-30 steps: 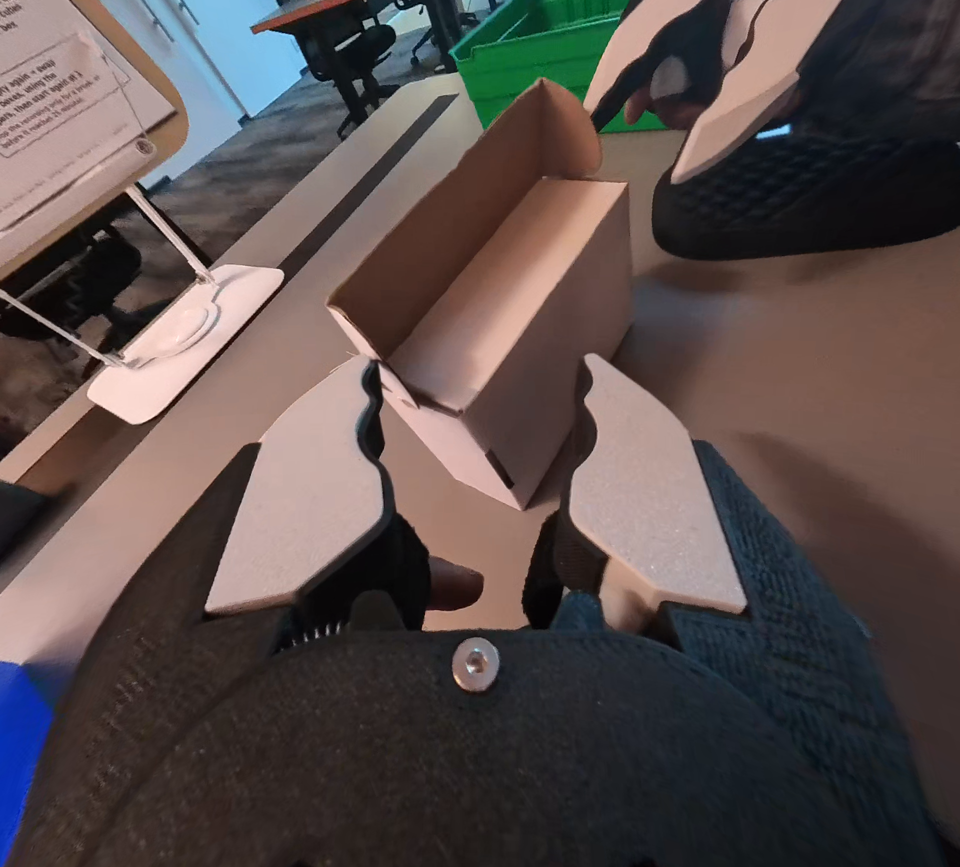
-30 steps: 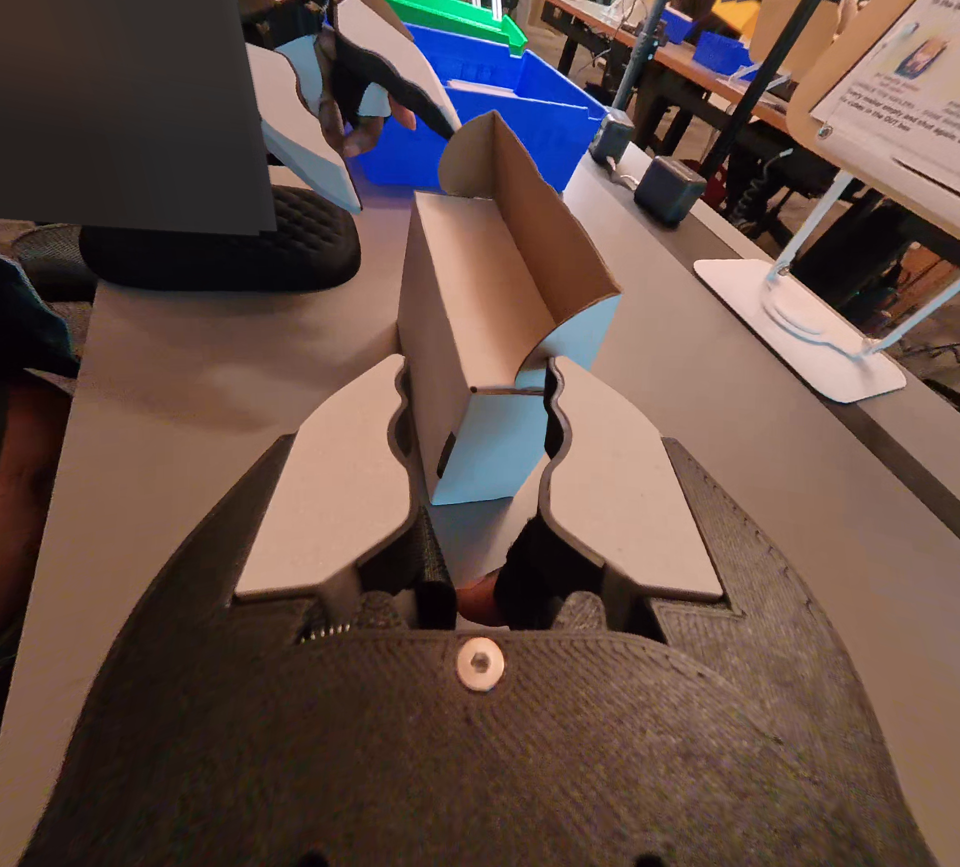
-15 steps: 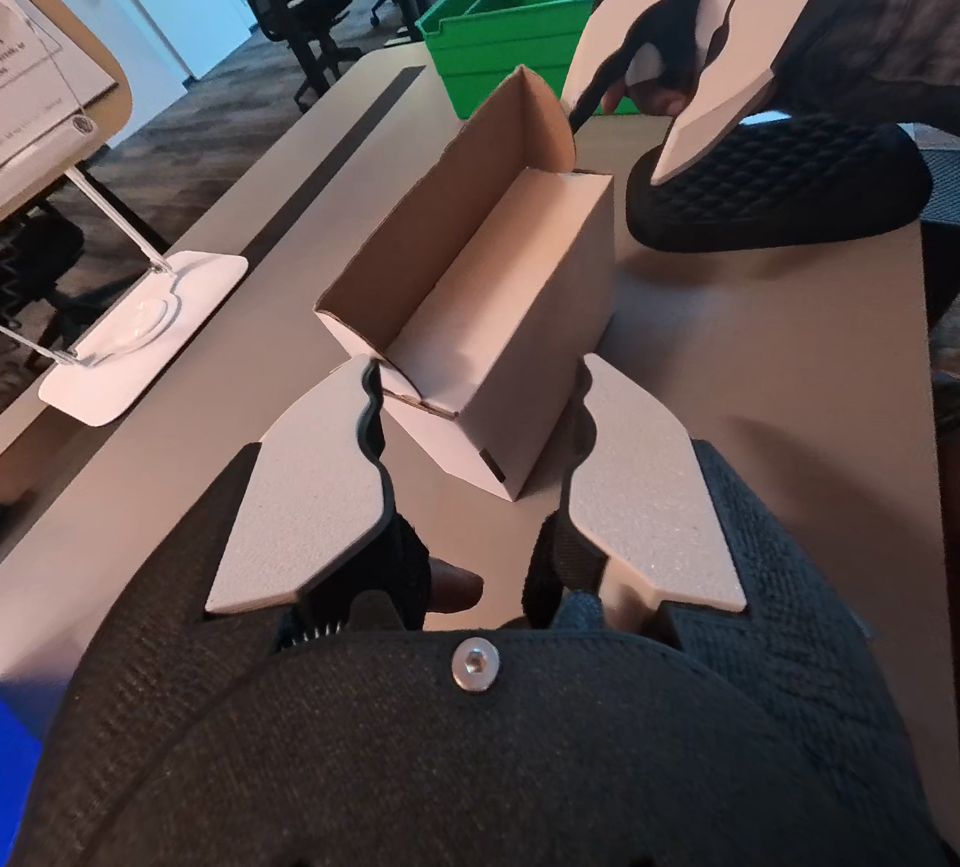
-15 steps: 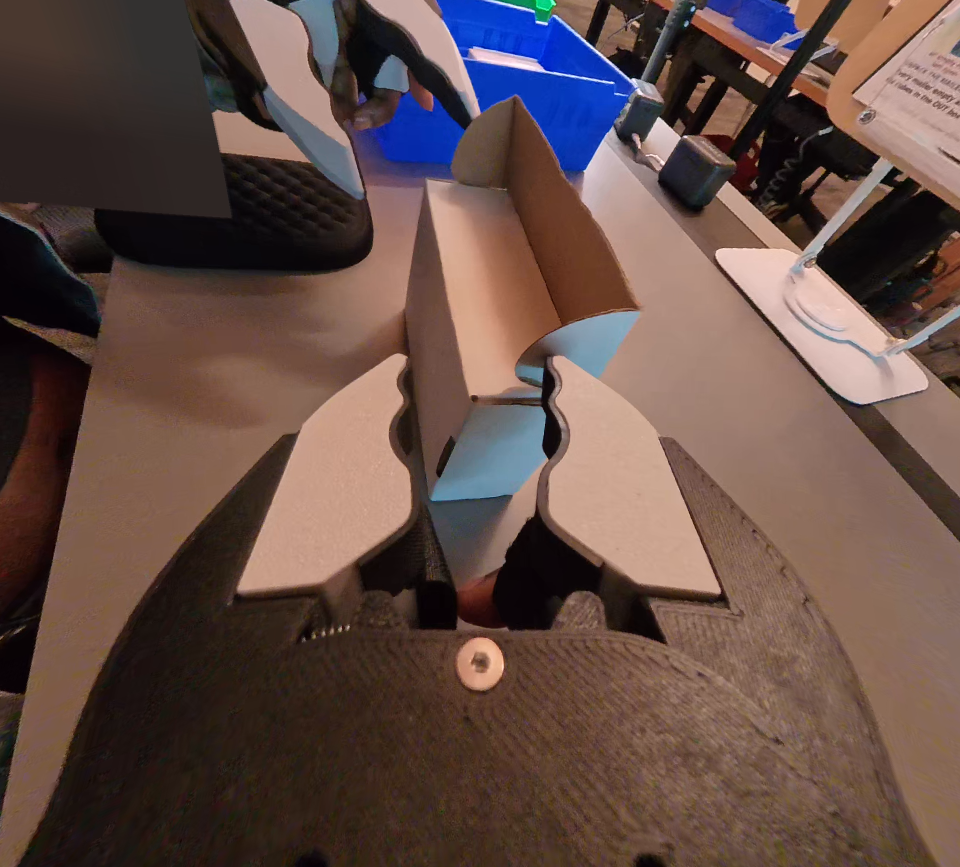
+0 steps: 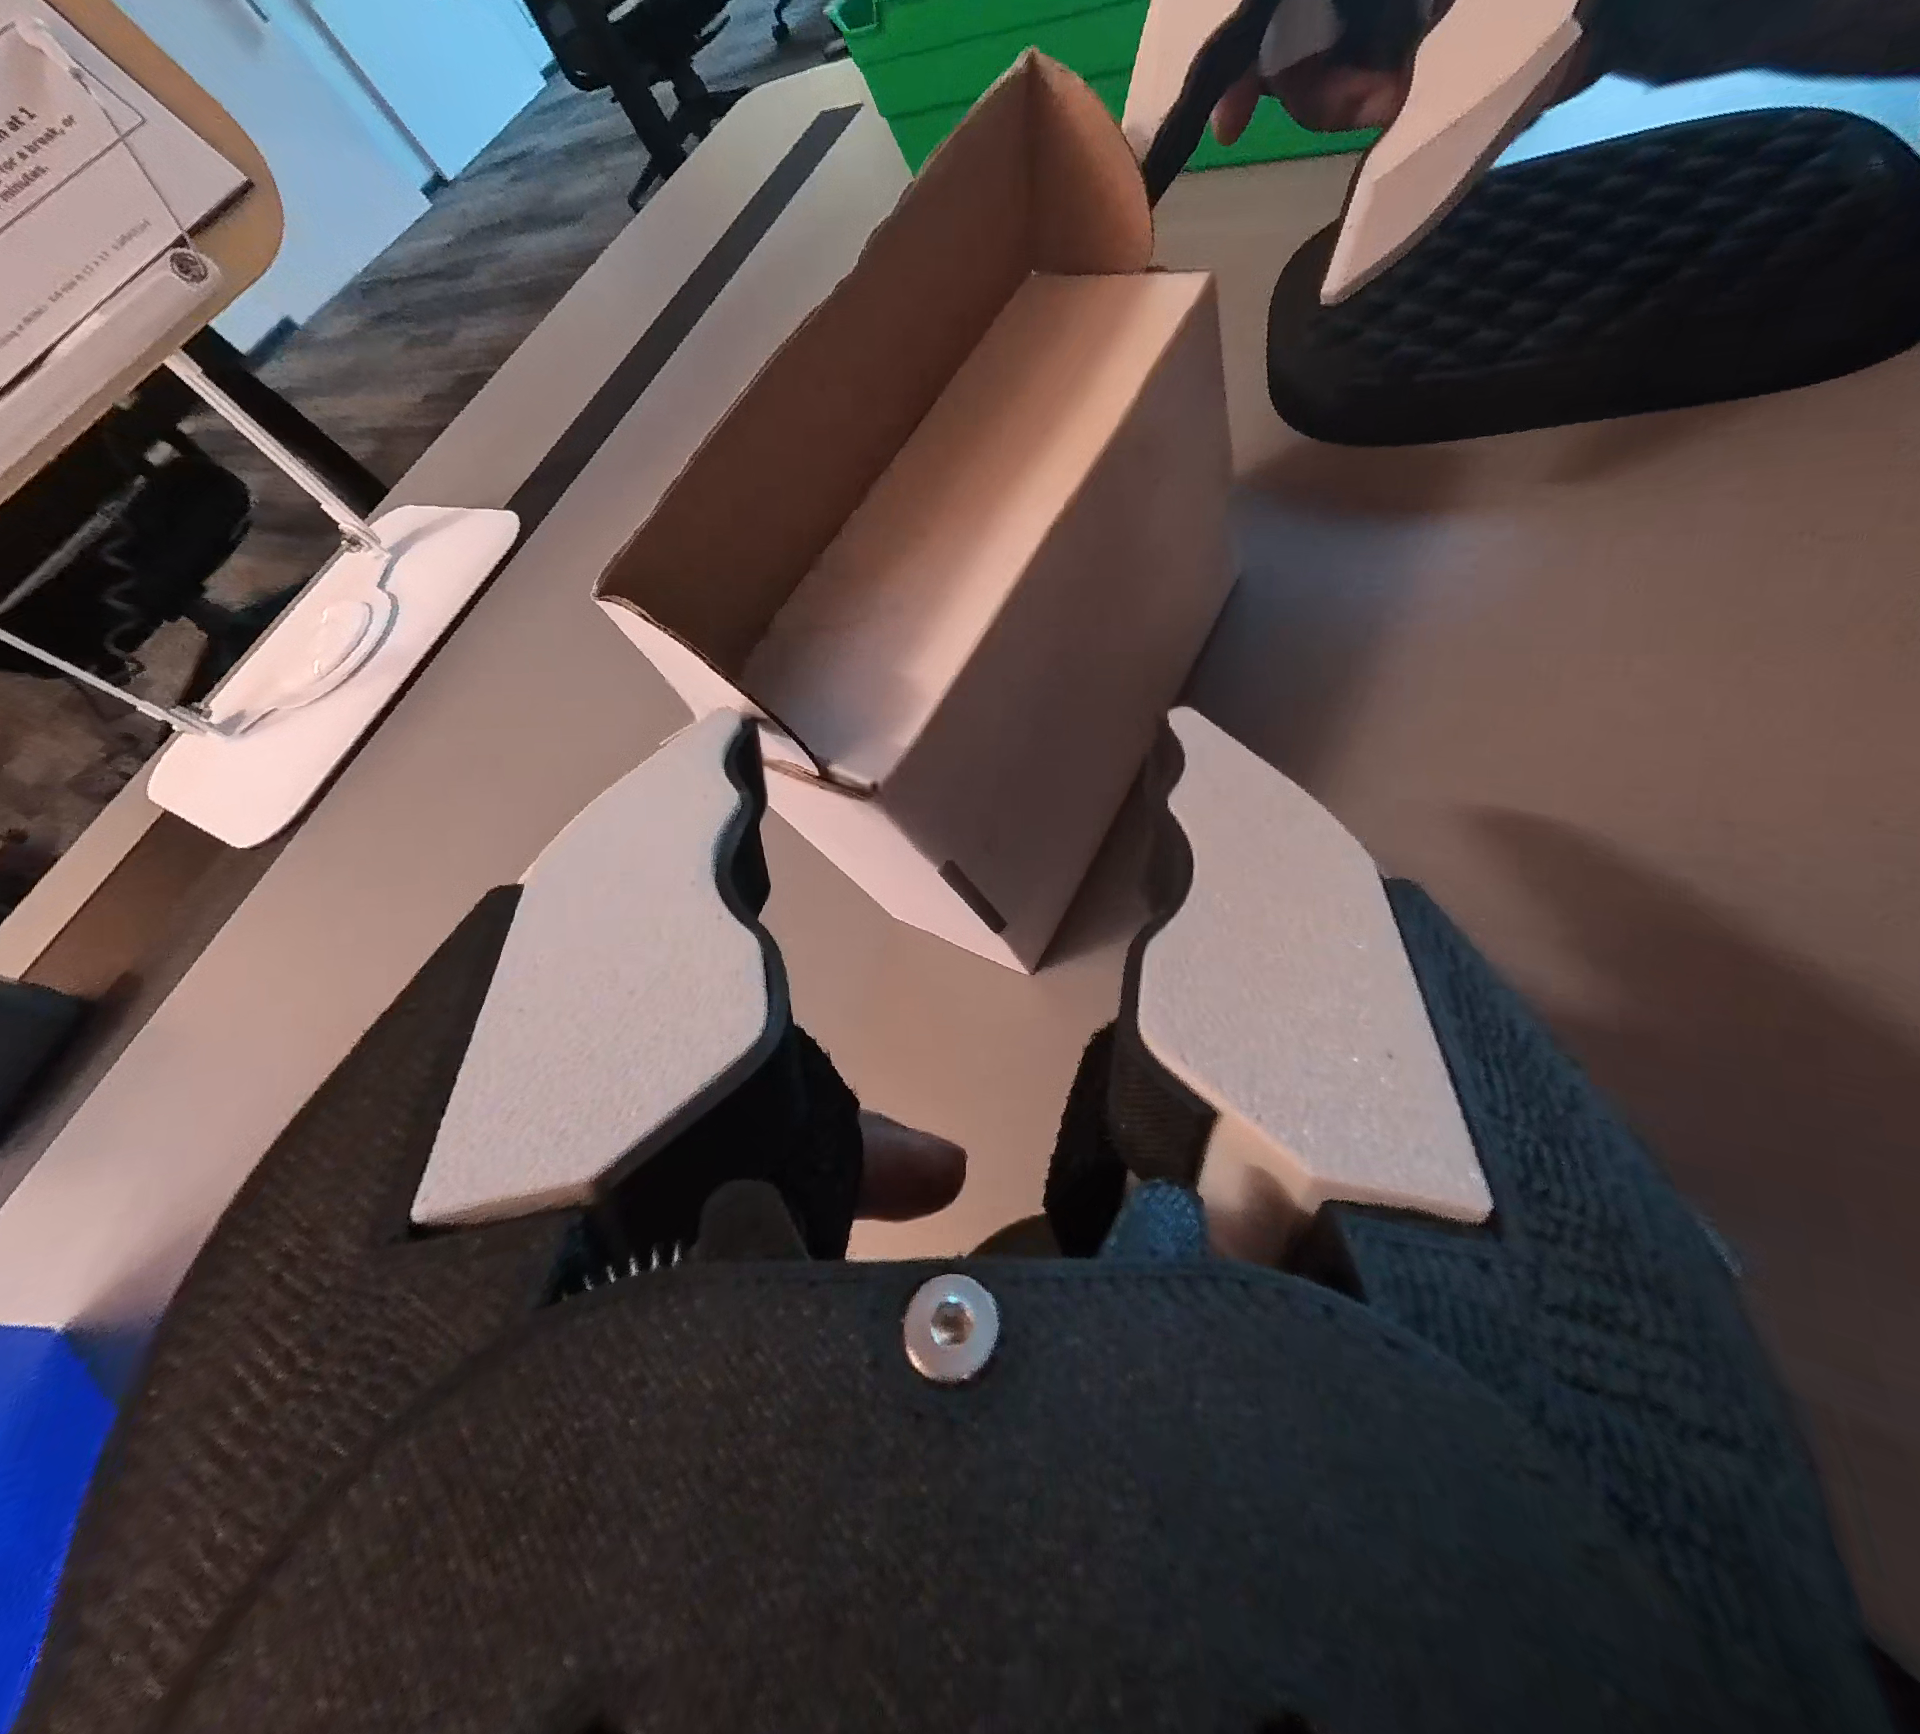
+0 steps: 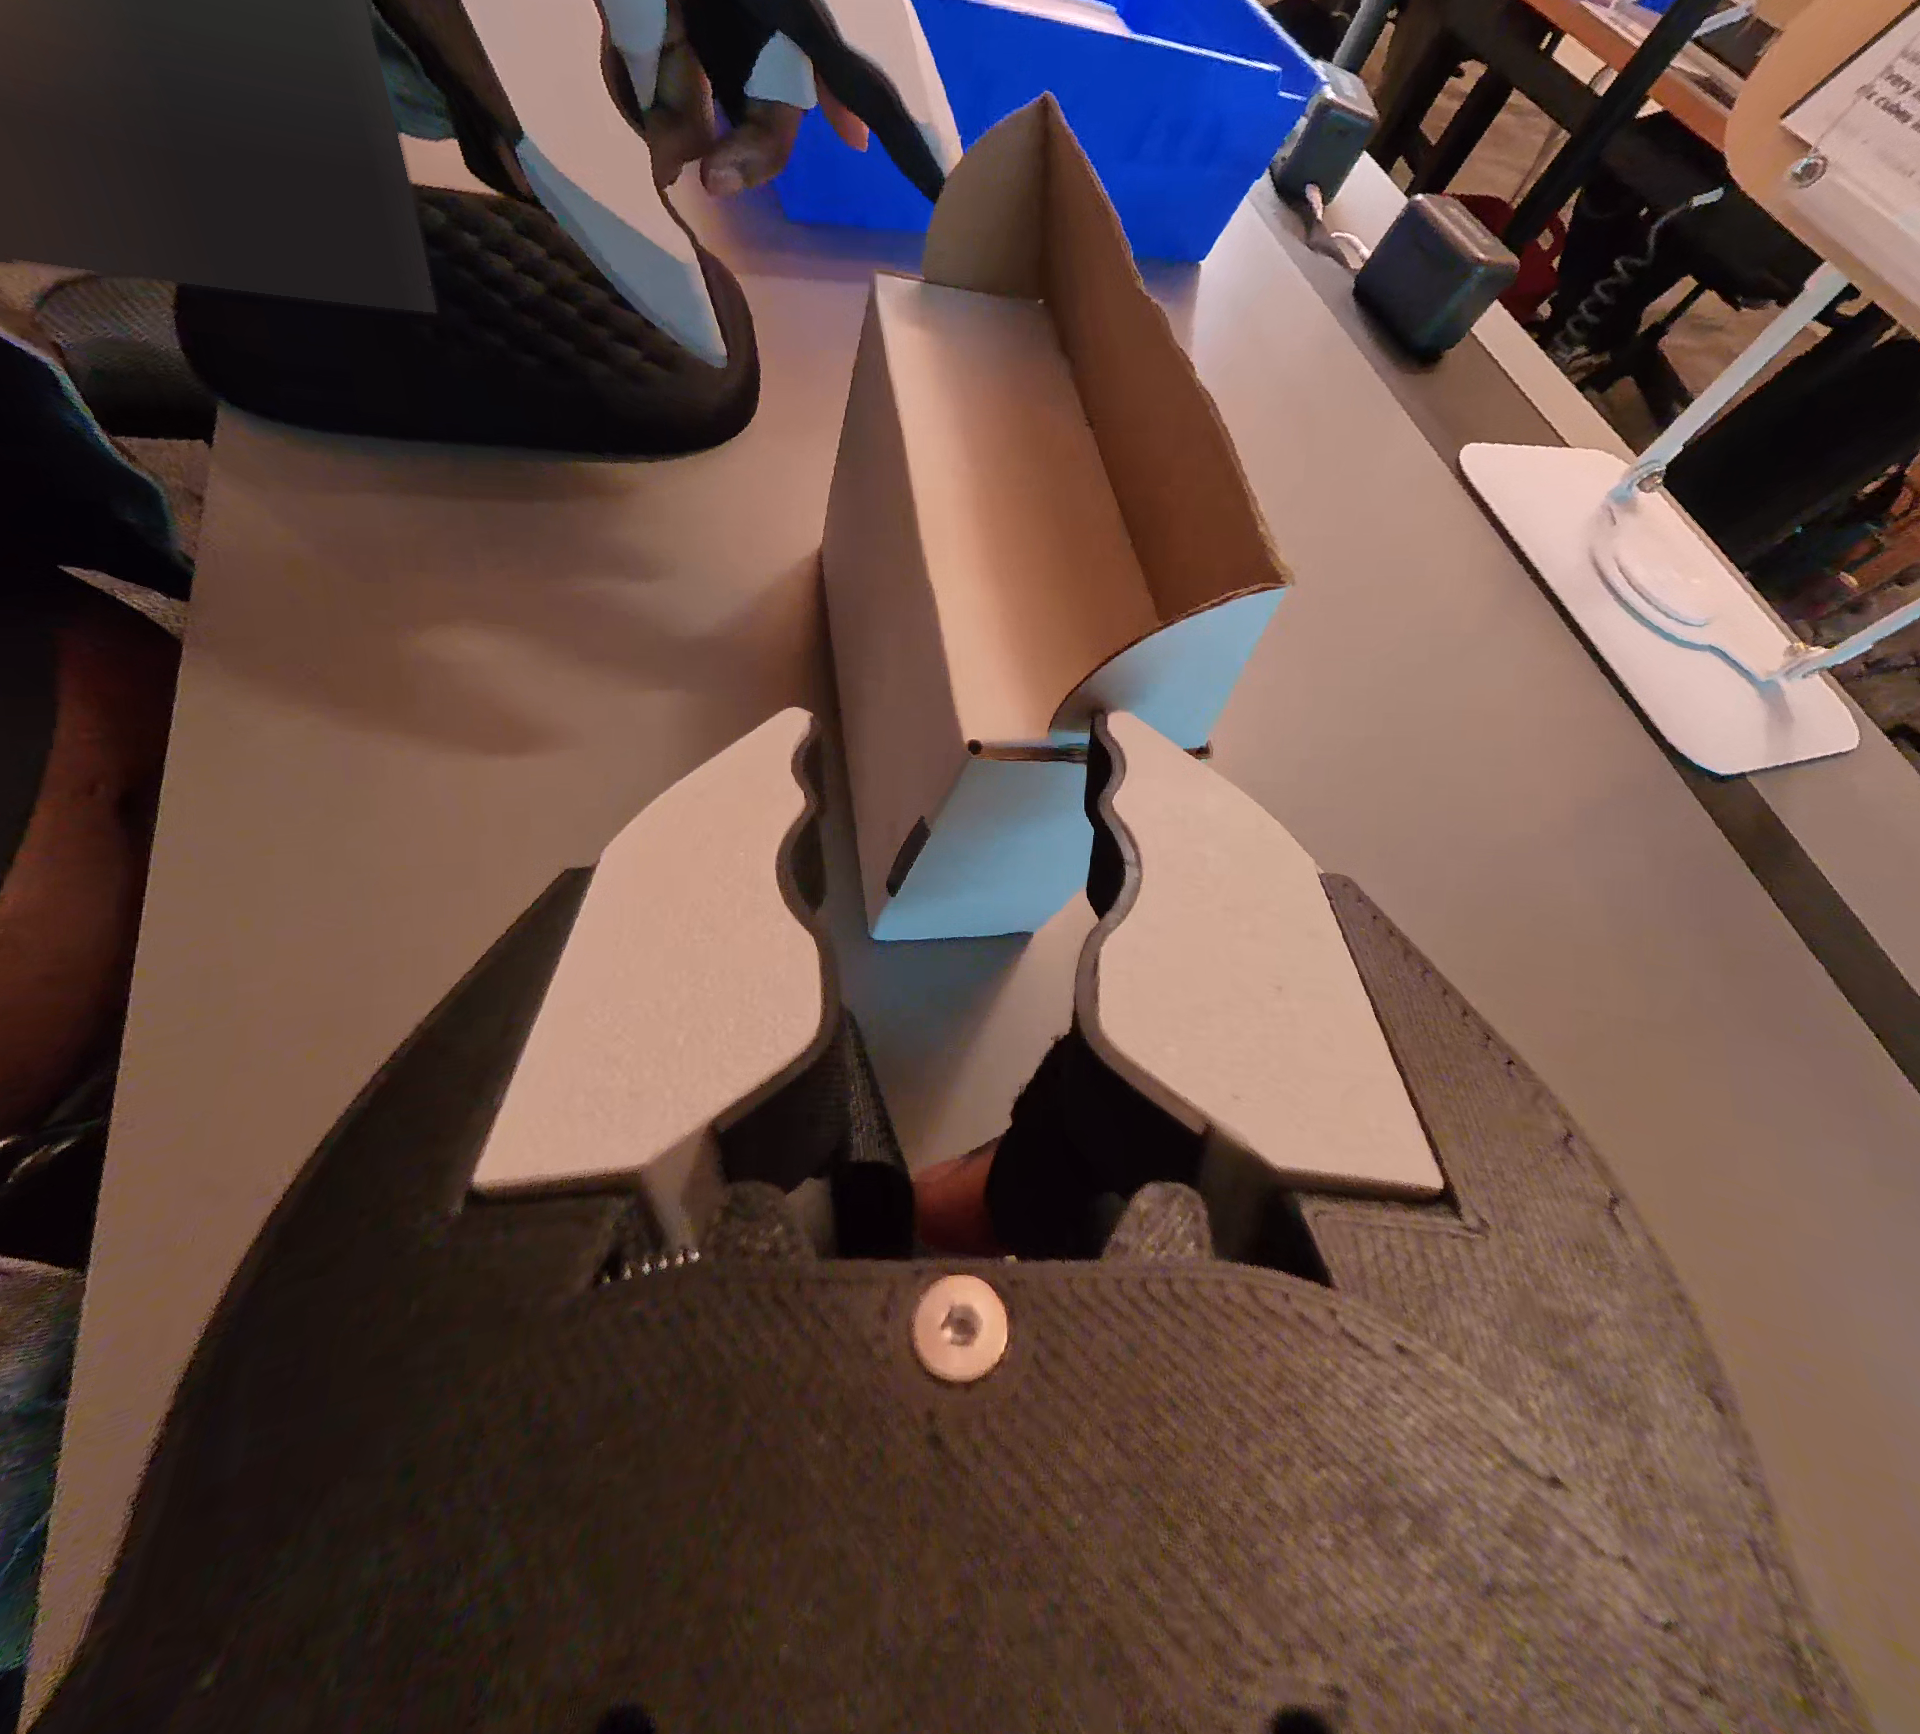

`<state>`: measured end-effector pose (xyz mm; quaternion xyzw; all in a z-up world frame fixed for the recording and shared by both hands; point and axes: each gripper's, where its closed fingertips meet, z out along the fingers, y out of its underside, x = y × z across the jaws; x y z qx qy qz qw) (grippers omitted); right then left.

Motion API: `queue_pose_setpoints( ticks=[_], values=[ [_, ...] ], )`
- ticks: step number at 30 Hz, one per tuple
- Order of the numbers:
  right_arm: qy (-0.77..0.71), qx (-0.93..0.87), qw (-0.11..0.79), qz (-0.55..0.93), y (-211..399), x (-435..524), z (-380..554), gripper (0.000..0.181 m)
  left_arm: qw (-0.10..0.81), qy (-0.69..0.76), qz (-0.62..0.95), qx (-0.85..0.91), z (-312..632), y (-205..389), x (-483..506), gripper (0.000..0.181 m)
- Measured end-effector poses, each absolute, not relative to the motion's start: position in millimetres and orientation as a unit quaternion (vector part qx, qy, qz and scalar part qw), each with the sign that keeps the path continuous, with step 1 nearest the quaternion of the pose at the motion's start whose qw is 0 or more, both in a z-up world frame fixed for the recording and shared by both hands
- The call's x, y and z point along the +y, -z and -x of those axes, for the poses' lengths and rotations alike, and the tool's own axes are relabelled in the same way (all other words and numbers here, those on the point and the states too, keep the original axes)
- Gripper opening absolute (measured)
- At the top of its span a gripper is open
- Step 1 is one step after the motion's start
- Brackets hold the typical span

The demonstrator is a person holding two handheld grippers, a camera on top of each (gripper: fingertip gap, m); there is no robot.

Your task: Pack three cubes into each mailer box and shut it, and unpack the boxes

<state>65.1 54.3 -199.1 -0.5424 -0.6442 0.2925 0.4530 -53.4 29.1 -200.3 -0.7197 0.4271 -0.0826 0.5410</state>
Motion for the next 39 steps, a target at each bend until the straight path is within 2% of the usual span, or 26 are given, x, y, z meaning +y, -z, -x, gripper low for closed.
queue_pose_setpoints(
  ticks=[4,9,14,16,21,24,32,35,39],
  values=[
    [-0.28,-0.657,0.443,0.543,204,54,-69,0.056,0.528,0.063,0.721,0.443,57,211,26,0.072],
    [-0.271,-0.639,0.512,0.506,174,66,-65,0.077,0.59,0.039,0.678,0.437,73,177,39,0.081],
    [-0.222,-0.683,0.512,0.471,175,68,-55,0.079,0.584,-0.027,0.6,0.546,61,177,47,0.088],
    [-0.203,-0.696,0.511,0.462,181,68,-54,0.073,0.574,-0.026,0.586,0.571,57,183,49,0.085],
    [-0.146,-0.696,0.543,0.445,185,75,-56,0.046,0.587,-0.038,0.567,0.577,57,188,51,0.059],
    [-0.144,-0.689,0.553,0.446,188,73,-56,0.036,0.585,-0.036,0.569,0.576,57,194,48,0.053],
    [-0.158,-0.681,0.563,0.441,190,69,-57,0.029,0.599,-0.033,0.581,0.55,61,196,50,0.035],
    [-0.159,-0.703,0.535,0.441,196,66,-59,0.041,0.596,-0.025,0.587,0.548,61,196,51,0.034],
    [-0.105,-0.718,0.545,0.42,198,70,-59,0.031,0.587,-0.034,0.59,0.553,62,200,51,0.032]
  ],
)
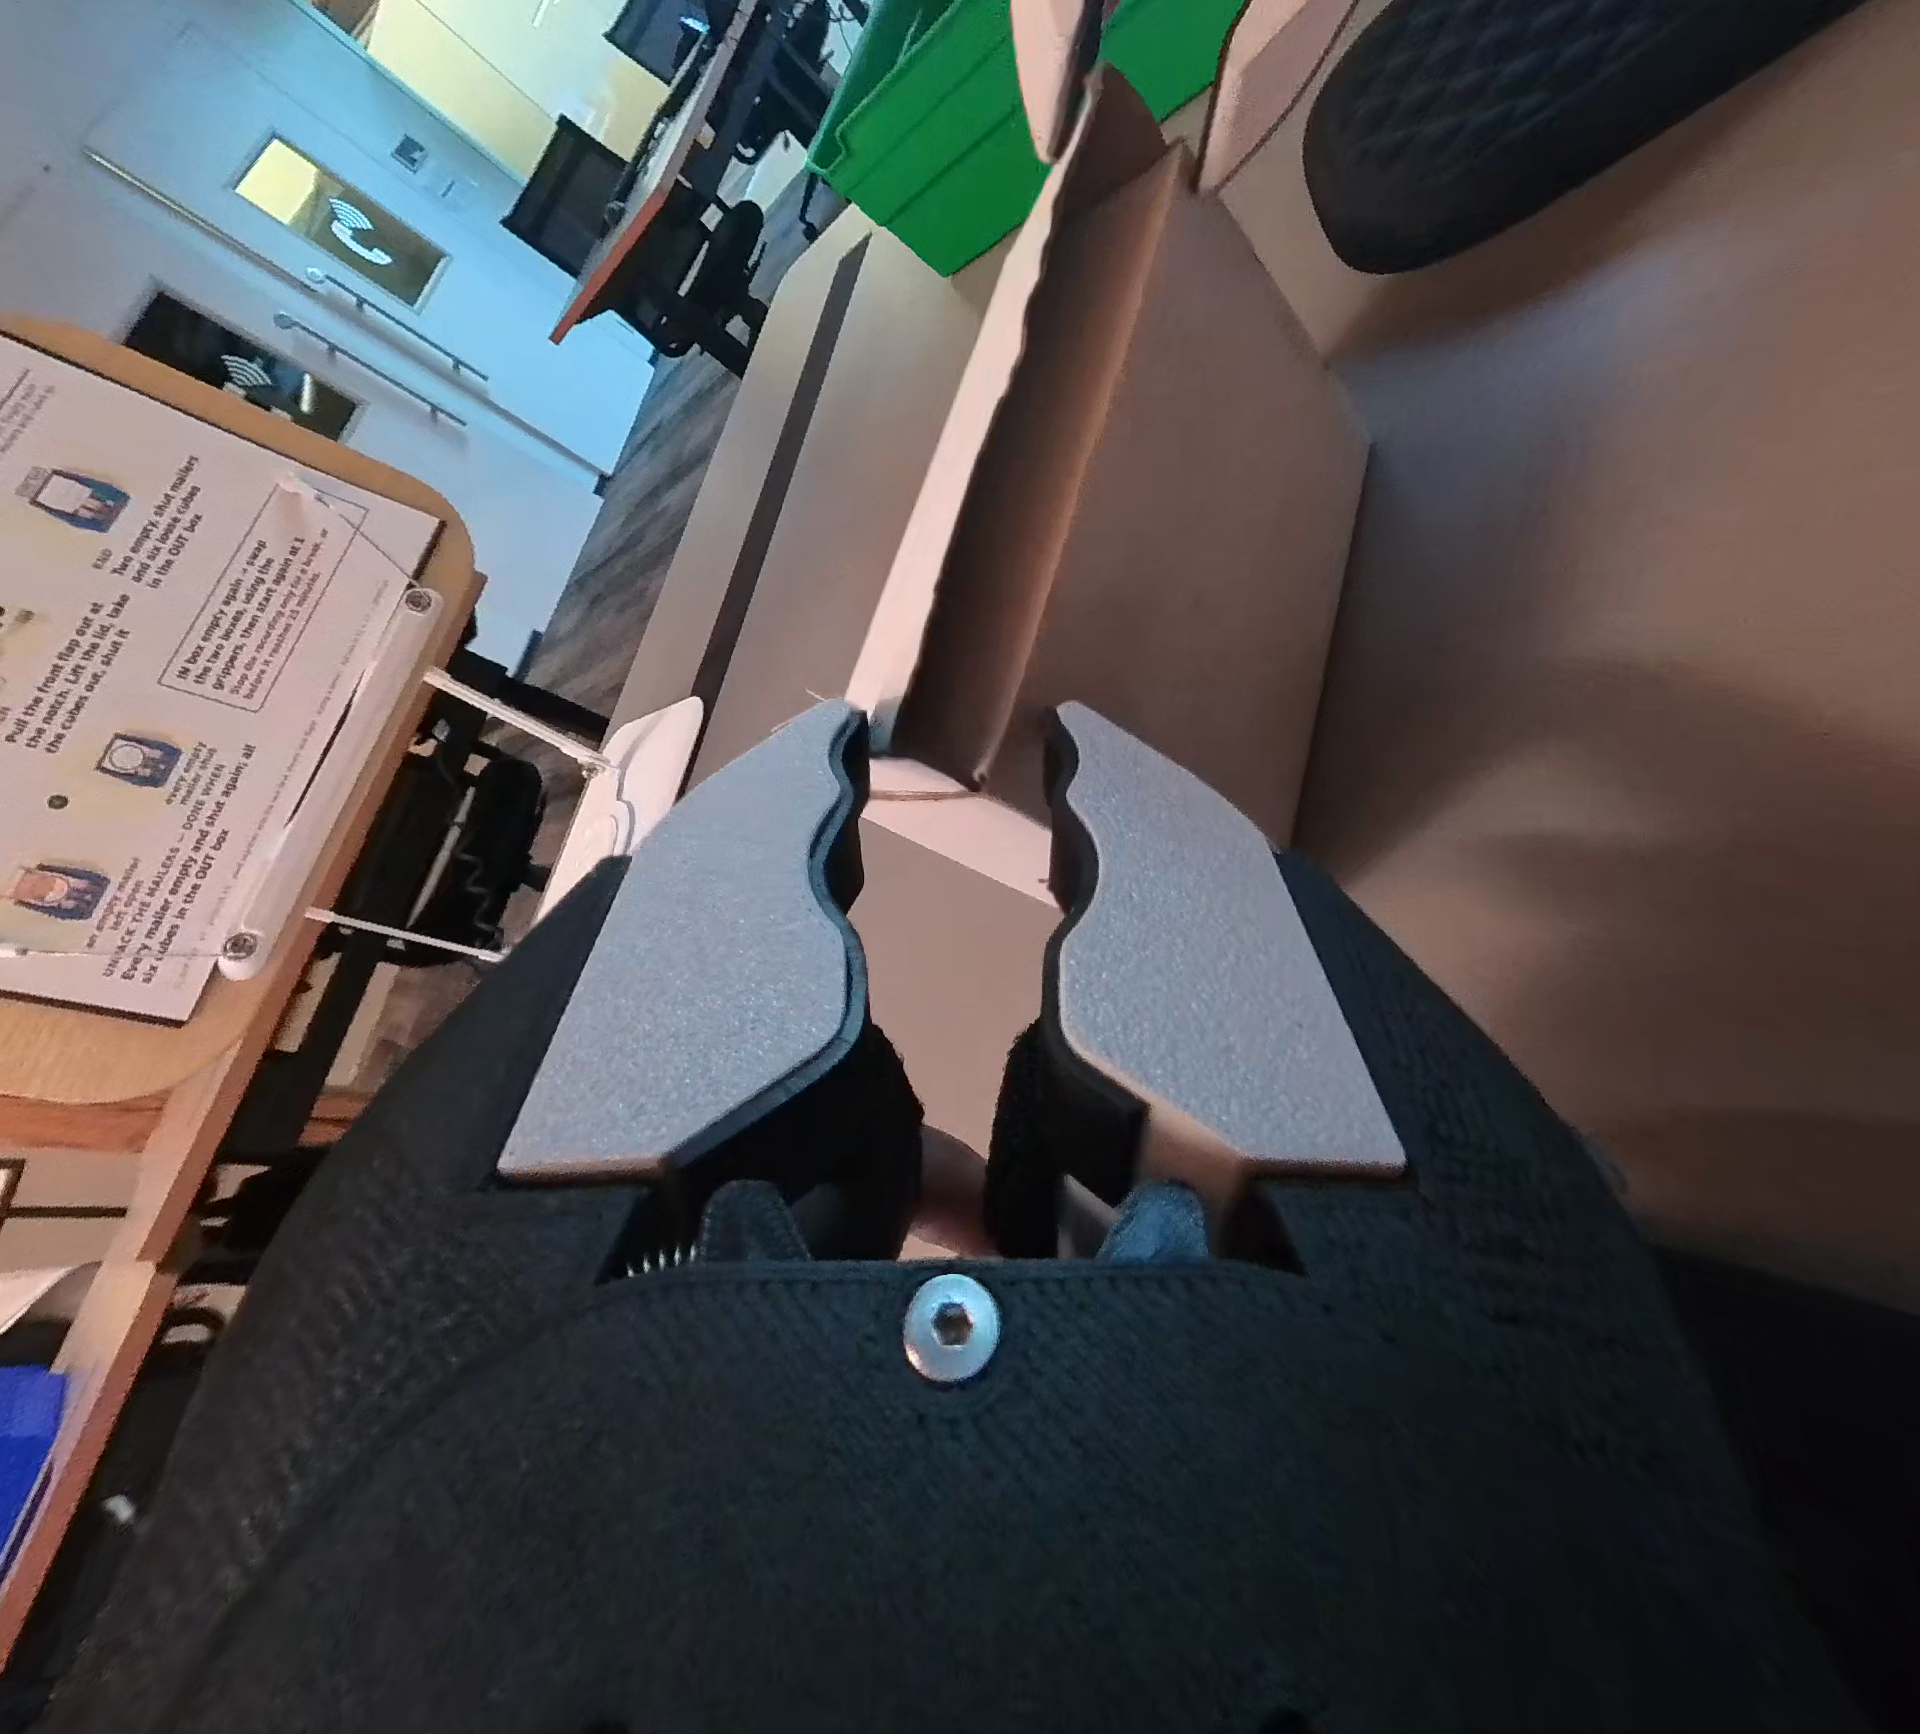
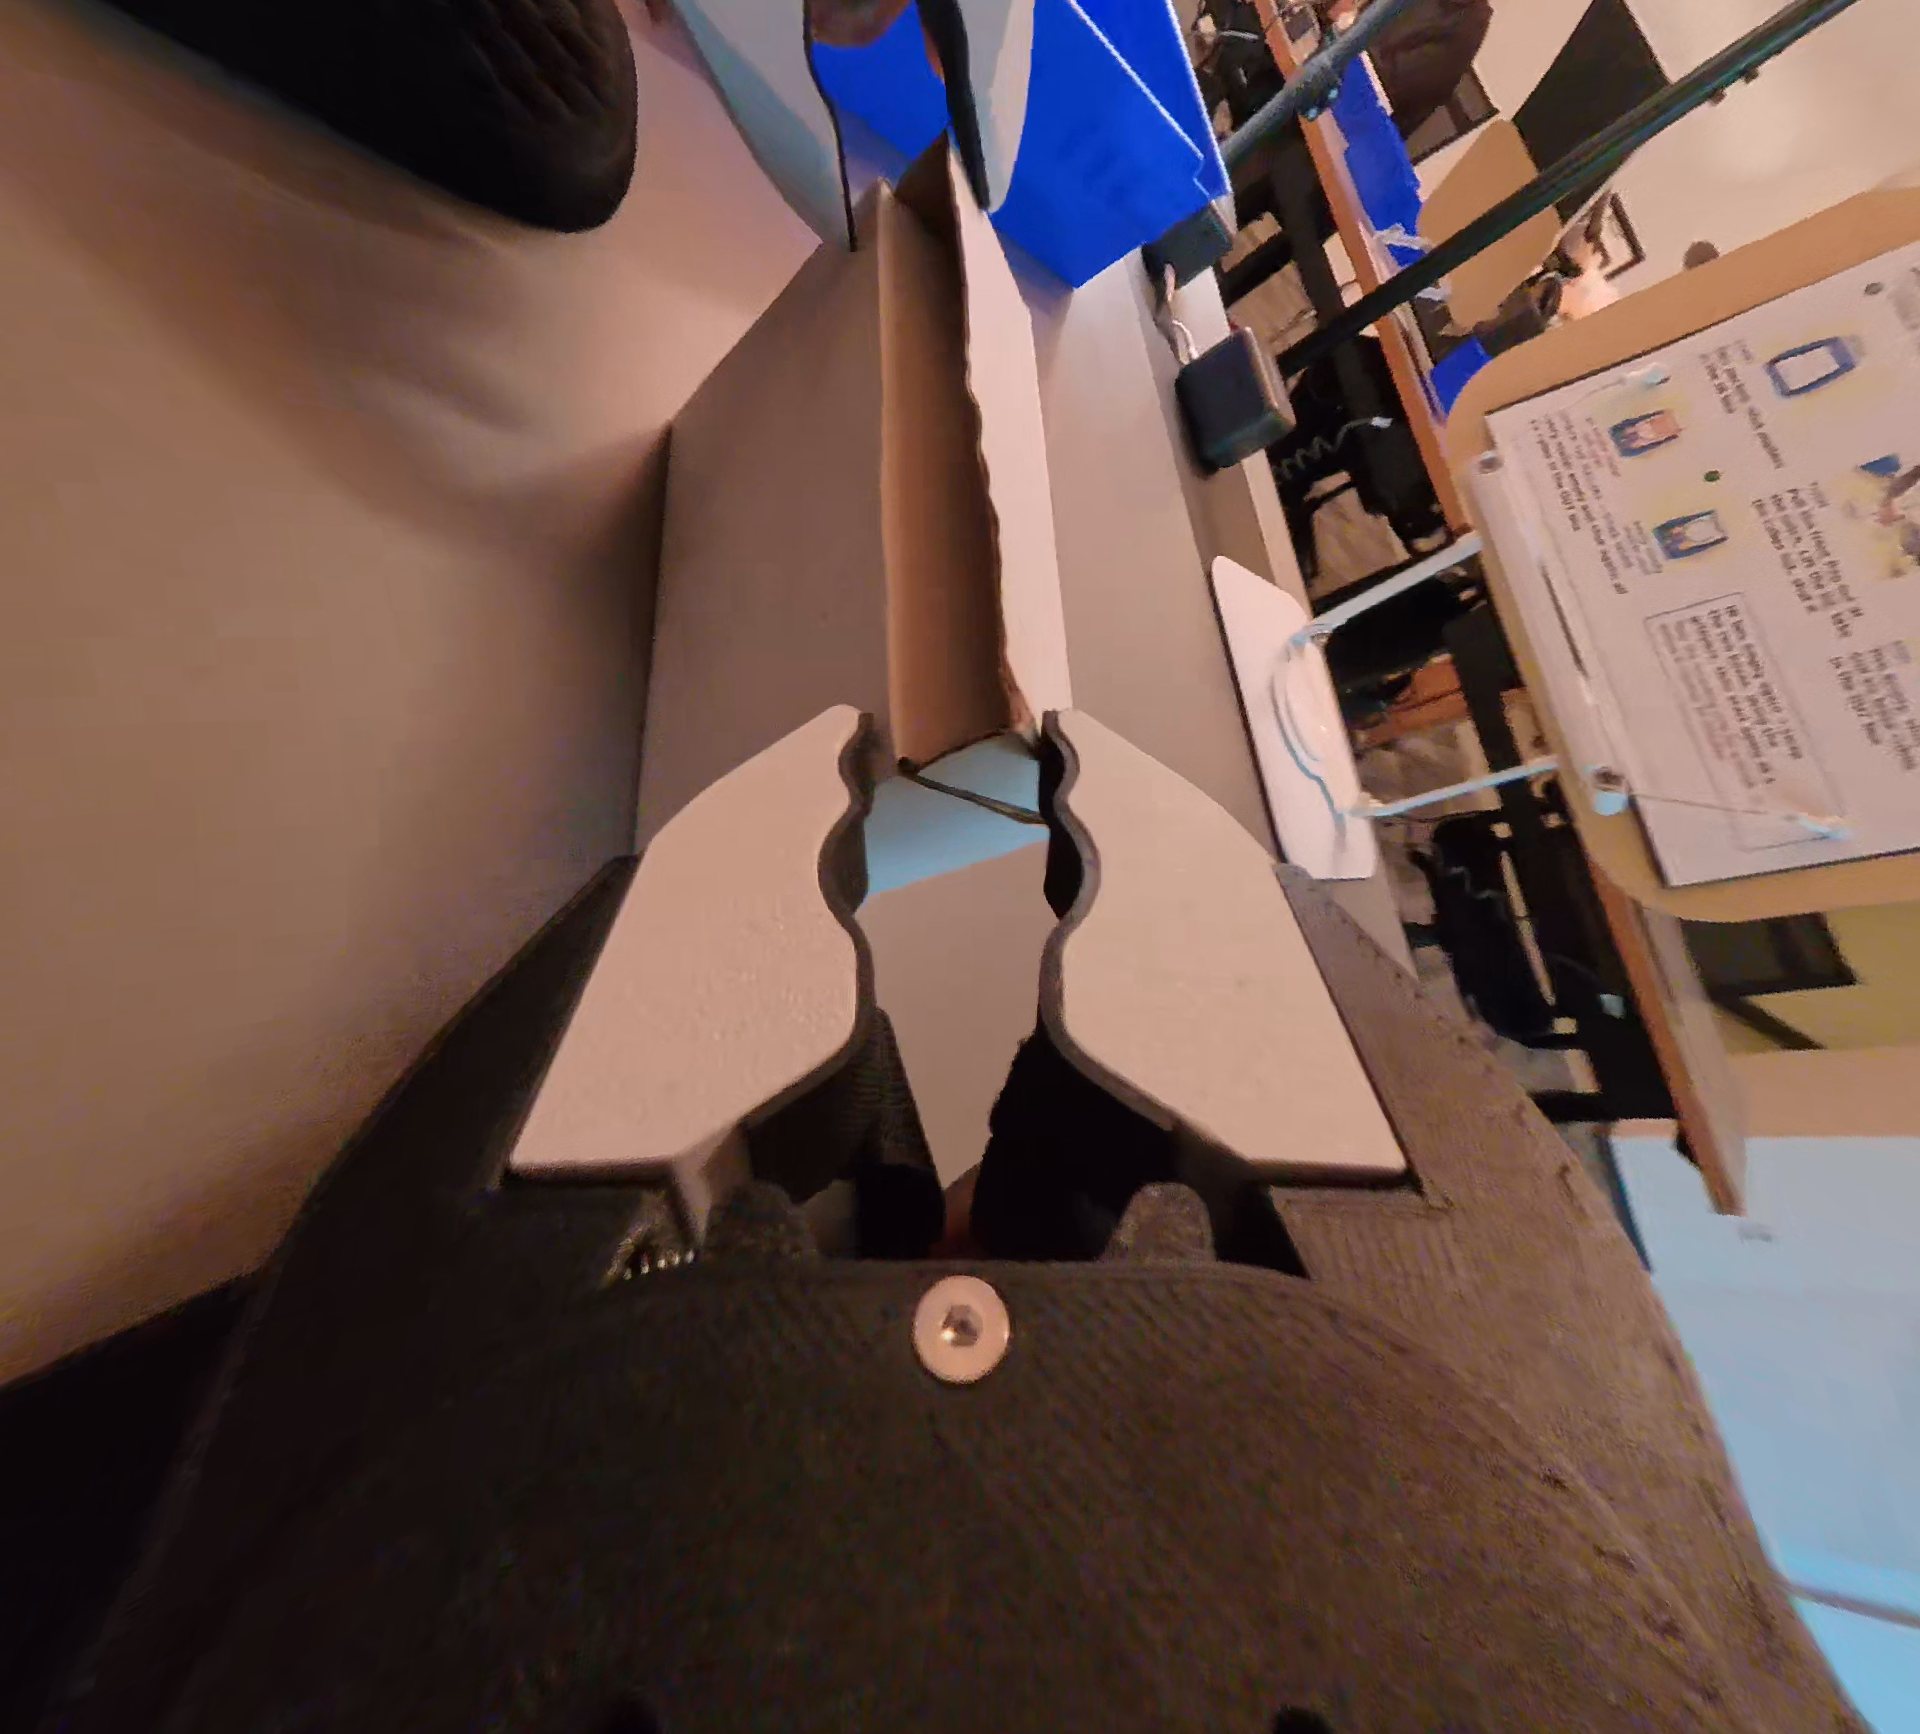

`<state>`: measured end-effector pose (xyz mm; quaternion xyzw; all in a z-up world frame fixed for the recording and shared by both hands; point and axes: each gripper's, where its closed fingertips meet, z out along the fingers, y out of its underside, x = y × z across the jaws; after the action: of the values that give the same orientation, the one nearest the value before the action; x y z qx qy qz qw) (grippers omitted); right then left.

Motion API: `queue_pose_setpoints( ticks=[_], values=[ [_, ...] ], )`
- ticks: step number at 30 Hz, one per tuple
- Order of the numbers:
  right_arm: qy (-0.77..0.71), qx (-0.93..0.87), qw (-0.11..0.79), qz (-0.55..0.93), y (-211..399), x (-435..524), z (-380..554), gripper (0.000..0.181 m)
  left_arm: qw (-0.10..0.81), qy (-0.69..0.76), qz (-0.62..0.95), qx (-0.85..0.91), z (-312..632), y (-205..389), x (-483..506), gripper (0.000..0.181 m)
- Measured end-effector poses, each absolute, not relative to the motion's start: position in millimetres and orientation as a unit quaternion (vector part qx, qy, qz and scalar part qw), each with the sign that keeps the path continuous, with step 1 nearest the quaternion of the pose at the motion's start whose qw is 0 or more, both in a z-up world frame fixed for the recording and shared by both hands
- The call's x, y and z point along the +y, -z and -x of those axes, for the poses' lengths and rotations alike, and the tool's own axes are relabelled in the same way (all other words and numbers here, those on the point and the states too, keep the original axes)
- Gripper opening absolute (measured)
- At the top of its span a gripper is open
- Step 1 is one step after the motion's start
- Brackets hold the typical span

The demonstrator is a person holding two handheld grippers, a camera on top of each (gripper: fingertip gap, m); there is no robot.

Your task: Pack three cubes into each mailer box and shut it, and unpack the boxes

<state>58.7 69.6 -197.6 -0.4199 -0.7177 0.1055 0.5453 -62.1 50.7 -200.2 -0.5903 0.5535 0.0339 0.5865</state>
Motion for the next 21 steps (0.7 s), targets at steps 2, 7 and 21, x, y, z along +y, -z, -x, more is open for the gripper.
queue_pose_setpoints(
  ticks=[2,7,21],
  values=[
    [-0.105,-0.715,0.548,0.421,199,68,-59,0.028,0.585,-0.033,0.588,0.557,63,203,49,0.031],
    [-0.108,-0.711,0.544,0.432,204,68,-59,0.025,0.582,-0.037,0.587,0.562,64,209,49,0.028],
    [-0.282,-0.639,0.5,0.512,193,64,-62,0.054,0.59,0.132,0.656,0.451,67,189,47,0.048]
  ],
)
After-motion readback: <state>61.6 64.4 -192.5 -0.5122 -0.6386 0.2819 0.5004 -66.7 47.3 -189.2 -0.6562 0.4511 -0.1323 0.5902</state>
